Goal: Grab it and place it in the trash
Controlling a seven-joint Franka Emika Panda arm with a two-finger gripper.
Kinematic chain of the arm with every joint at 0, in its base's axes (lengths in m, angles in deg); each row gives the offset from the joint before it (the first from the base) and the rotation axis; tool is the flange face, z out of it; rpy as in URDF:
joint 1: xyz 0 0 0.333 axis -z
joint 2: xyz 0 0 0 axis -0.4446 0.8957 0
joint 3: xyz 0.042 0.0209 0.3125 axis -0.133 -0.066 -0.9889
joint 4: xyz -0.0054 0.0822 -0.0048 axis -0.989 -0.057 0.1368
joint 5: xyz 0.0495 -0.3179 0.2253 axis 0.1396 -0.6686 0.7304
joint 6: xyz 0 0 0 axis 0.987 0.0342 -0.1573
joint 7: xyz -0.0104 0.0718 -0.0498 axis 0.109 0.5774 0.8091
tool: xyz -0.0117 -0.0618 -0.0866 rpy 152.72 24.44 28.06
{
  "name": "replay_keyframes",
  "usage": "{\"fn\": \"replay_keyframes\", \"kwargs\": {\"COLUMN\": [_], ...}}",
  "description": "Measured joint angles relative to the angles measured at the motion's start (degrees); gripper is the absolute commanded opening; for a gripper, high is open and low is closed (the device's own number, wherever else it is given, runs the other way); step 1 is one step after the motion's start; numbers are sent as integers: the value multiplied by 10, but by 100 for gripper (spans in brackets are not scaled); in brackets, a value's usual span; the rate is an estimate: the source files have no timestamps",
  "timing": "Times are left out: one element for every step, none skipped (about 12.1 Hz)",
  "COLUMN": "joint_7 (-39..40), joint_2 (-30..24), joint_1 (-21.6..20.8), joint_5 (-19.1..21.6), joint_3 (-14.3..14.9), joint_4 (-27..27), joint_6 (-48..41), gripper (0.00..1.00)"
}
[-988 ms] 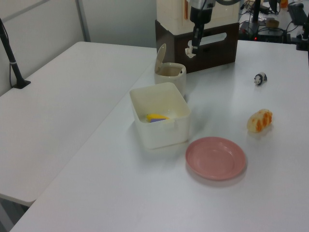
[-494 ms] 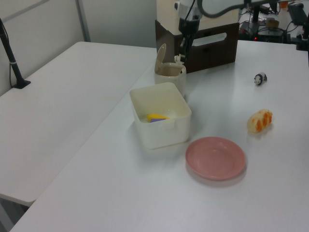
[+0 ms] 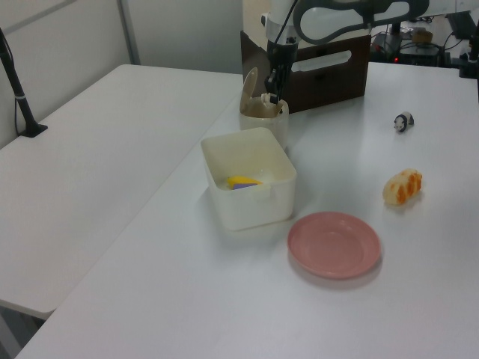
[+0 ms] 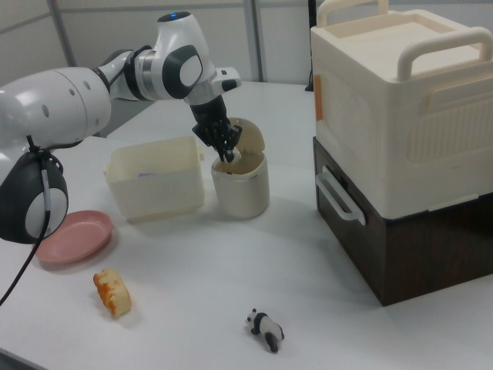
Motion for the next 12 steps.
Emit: {"fn": "replay_keyframes", "kwargs": {"joint_7": [0,-1,-3,-3,-4,-4,-4,-4,-4,-4,-2,10], "joint_2": [4,7,11,14,15,15,15,15,15,14,9,-3], "joint_1": [0,0,-1,-1,-1,-1,-1,-1,-1,1,4,9], "joint_5": [0,-4,-7,-8,-8,-8,-8,-9,-9,-9,-9,-1], "joint_3": [0,1,1,1,1,1,2,2,3,3,3,3], "joint_4": [-1,-1,-1,-2,-2,-2,-3,-3,-3,-7,-14,-21], "joint_6": [0,0,0,0,0,0,0,0,0,-1,-15,-50], "gripper": [22,36,55,72,78,85,88,87,89,91,93,93]}}
